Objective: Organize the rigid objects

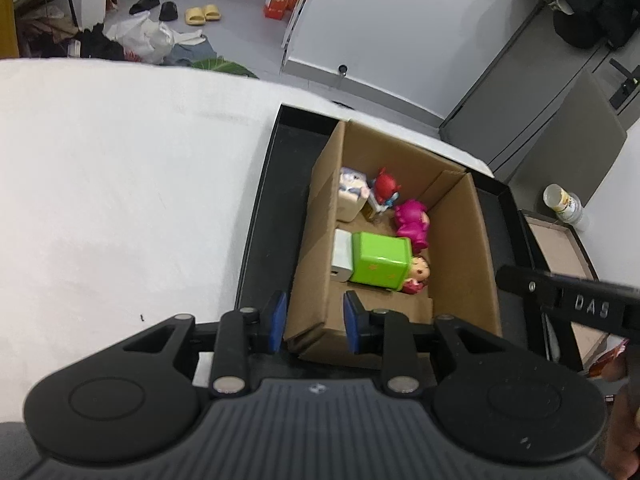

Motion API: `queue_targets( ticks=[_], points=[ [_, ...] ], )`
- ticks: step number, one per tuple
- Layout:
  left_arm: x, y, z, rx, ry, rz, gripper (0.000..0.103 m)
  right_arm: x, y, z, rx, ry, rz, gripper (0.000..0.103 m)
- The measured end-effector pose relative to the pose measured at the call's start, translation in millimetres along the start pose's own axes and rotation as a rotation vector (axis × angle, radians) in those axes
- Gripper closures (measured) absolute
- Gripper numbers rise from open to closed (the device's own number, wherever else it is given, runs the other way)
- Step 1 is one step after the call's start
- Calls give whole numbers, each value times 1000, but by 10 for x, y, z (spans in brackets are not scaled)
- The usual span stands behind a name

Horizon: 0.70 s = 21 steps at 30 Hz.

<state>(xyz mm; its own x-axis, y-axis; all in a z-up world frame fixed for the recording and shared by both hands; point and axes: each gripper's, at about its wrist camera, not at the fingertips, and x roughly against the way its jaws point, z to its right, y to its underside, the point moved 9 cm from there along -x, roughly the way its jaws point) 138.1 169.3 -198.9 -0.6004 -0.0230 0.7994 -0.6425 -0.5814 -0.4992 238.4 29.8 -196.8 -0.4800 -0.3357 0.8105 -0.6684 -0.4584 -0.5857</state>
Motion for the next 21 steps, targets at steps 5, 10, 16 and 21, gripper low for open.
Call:
queue_targets(
  ticks=[5,10,16,21],
  points=[
    [318,-23,247,-75,-14,39,71,344,141,145,-47,-6,62,37],
    [576,30,574,-169,6,84,56,651,274,311,-89,7,124,23],
    [778,231,876,-236,61,98,41,966,482,469,-136,26,180,16],
    [917,410,996,-271,96,111,36,1208,628,518,-148,33,231,13]
  ],
)
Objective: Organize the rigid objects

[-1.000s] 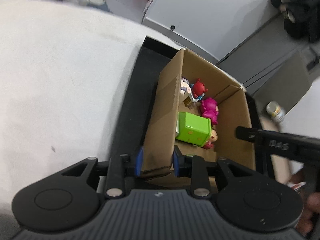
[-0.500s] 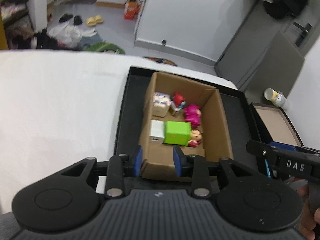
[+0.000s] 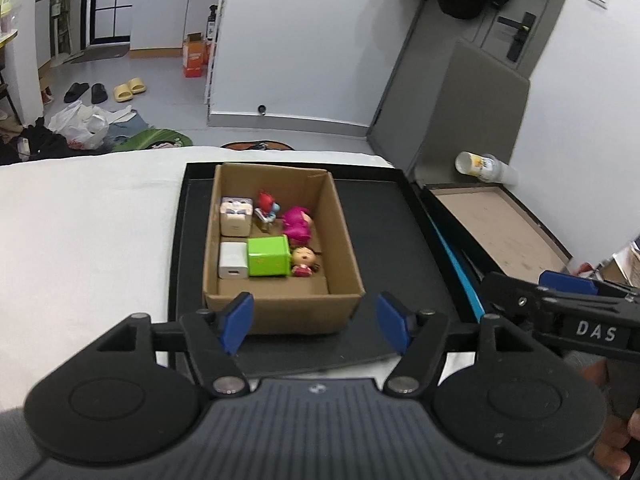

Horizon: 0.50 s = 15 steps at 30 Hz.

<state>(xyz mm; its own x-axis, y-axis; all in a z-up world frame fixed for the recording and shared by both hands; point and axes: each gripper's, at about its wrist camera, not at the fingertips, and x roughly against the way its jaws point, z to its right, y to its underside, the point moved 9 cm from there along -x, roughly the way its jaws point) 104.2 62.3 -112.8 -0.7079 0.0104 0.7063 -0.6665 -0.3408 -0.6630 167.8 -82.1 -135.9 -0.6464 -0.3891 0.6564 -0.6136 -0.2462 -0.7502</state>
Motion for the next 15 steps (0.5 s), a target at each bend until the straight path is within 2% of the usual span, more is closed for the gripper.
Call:
queue_targets(
  ticks=[5,10,15],
  points=[
    [185,77,100,-19,21,42,33,215,57,69,-8,23,52,7],
    [385,142,169,-46,49,93,29,363,180,64,-10,39,65,3],
    [525,233,180,-59,67,108,25,472,275,93,-15,81,90,0]
  ],
)
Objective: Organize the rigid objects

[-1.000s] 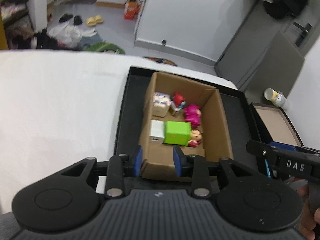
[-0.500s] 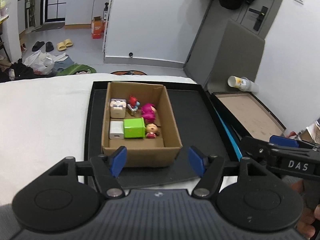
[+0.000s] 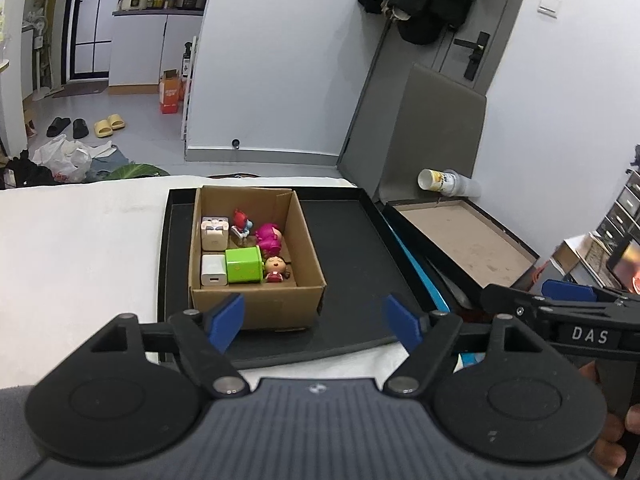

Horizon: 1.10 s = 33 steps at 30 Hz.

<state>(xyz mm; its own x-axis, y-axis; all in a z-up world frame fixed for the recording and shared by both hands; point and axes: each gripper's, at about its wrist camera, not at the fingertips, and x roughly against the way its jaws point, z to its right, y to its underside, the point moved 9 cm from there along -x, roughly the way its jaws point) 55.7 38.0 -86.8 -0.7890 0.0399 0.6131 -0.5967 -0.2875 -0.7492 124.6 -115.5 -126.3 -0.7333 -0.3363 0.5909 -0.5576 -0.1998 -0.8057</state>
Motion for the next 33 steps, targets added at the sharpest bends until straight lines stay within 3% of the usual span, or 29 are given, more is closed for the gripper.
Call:
queue_targets(
  ticks=[8,15,24,33],
  points=[
    [269,41,31,-63,5,40,19,163,128,25,-14,65,21,0],
    [425,89,67,-142,0,52,4,313,171,16,-50,131,55,0],
    [592,150,35,-176,12,86,2,584,203,-44,-86,232,122,0],
    [671,169,-27,-172,5,108,0,596,299,-97,-78,251,95,0]
  ],
)
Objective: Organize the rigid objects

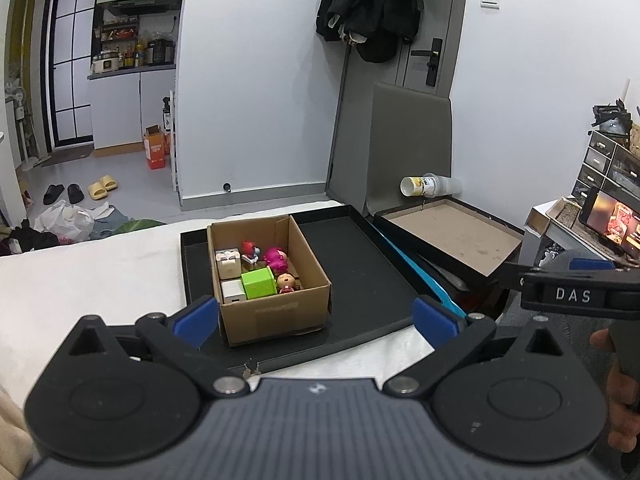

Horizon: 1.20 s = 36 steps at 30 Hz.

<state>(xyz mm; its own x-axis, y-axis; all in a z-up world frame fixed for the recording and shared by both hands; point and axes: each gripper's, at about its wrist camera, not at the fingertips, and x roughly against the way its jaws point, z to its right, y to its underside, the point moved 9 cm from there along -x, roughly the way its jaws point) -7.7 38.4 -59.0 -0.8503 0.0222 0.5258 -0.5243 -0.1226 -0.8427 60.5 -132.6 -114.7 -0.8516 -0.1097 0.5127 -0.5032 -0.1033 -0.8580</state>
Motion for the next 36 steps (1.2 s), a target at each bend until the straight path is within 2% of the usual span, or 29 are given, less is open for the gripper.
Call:
queue_targets(
  ticks=[4,18,36],
  points=[
    [37,5,19,-7,6,10,0,70,-15,26,-21,18,32,0],
    [66,13,37,-17,9,20,0,93,-45,10,6,34,60,0],
    [75,8,-55,7,0,19,0,73,4,-51,16,18,41,0]
  ],
)
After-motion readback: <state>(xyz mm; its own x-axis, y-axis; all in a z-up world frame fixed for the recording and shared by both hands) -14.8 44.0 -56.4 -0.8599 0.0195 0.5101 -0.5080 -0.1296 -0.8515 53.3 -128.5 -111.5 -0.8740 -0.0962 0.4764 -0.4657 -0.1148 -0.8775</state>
